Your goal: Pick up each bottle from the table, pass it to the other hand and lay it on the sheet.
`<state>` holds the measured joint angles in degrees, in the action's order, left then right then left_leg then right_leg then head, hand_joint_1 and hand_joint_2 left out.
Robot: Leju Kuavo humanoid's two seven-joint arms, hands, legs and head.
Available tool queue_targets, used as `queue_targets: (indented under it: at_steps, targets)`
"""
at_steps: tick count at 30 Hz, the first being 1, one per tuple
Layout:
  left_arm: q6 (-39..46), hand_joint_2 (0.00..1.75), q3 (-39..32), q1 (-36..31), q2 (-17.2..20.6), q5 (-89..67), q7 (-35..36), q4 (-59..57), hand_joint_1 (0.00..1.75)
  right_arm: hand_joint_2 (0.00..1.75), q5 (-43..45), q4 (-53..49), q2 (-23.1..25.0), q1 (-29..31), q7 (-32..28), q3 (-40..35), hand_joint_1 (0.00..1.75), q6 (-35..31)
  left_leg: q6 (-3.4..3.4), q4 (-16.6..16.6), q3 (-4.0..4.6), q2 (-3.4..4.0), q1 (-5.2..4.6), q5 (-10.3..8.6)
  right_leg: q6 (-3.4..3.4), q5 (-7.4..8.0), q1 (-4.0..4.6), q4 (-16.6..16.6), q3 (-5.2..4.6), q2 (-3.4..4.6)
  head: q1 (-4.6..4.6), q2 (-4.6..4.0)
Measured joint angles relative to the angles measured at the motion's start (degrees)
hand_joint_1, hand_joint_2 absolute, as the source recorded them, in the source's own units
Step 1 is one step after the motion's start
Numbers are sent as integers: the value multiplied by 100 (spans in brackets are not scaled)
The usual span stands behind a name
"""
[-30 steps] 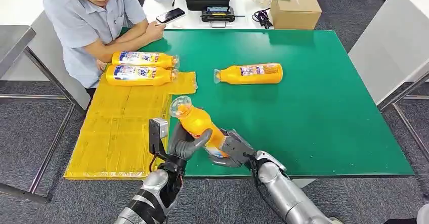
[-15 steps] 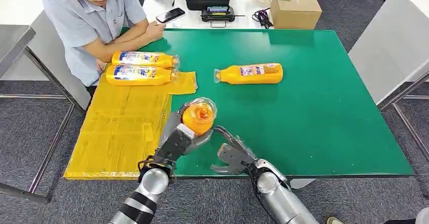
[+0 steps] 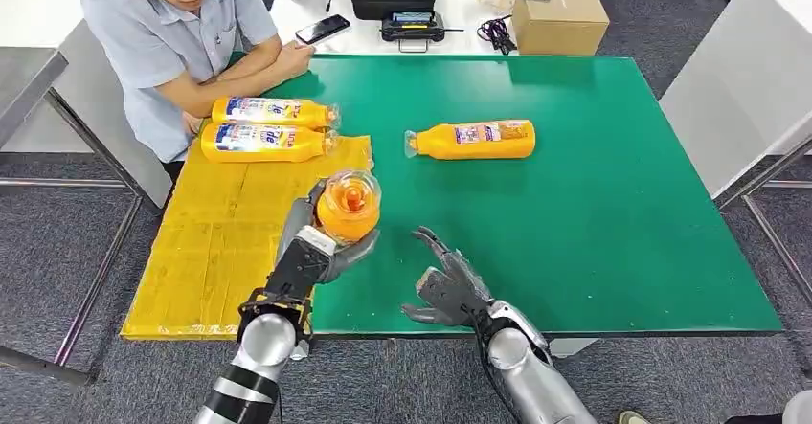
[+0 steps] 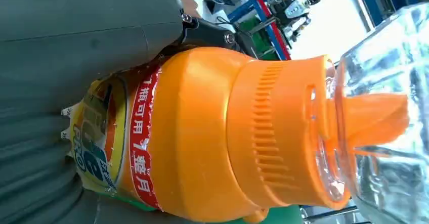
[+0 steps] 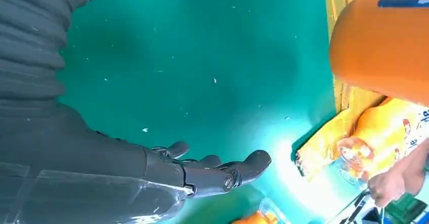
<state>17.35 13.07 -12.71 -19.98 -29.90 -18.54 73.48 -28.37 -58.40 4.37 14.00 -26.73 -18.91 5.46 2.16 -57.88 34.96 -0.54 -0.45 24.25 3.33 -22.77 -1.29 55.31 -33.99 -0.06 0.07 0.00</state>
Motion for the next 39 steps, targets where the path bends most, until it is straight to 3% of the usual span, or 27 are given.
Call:
queue_targets:
  at_steps: [3,10,19,20,21,22,39]
  targets:
    - [340,175,-4,12,4,-597,-18,70,175,175,-63,-28,28,-9,-2,72,0,4,0,0,0,0,0,0,0,0,0,0,0,0,0,0]
    - [667,175,13,-67,96,-4807,1806,48,175,175,-68,-61,48,-4,-133,149,0,221,0,0,-1,1,0,0,0,0,0,0,0,0,2,0]
    - [334,175,-137,-718,373,-5963,3016,-922,175,175,63,33,39,118,-313,179,0,297,0,0,-2,3,0,-3,3,3,0,0,0,1,2,0]
    - [339,175,-153,-774,413,-5983,3038,-1003,168,175,70,44,37,126,-319,183,0,304,0,0,-2,1,0,-3,3,3,0,0,0,0,0,0]
    - [334,175,-160,-823,461,-5998,3038,-1080,101,175,74,53,33,131,-321,188,0,308,0,0,-2,-2,1,-4,2,3,0,1,0,-1,2,0]
    - [304,175,-168,-861,490,-6002,3030,-1154,89,175,79,57,31,132,-323,192,0,310,0,0,-1,-3,1,-4,2,3,0,1,0,-2,2,0]
    - [-100,175,-483,-1268,581,-6009,2802,-2142,91,175,107,131,17,138,-343,262,0,343,0,0,0,0,0,-4,3,3,0,1,0,0,2,0]
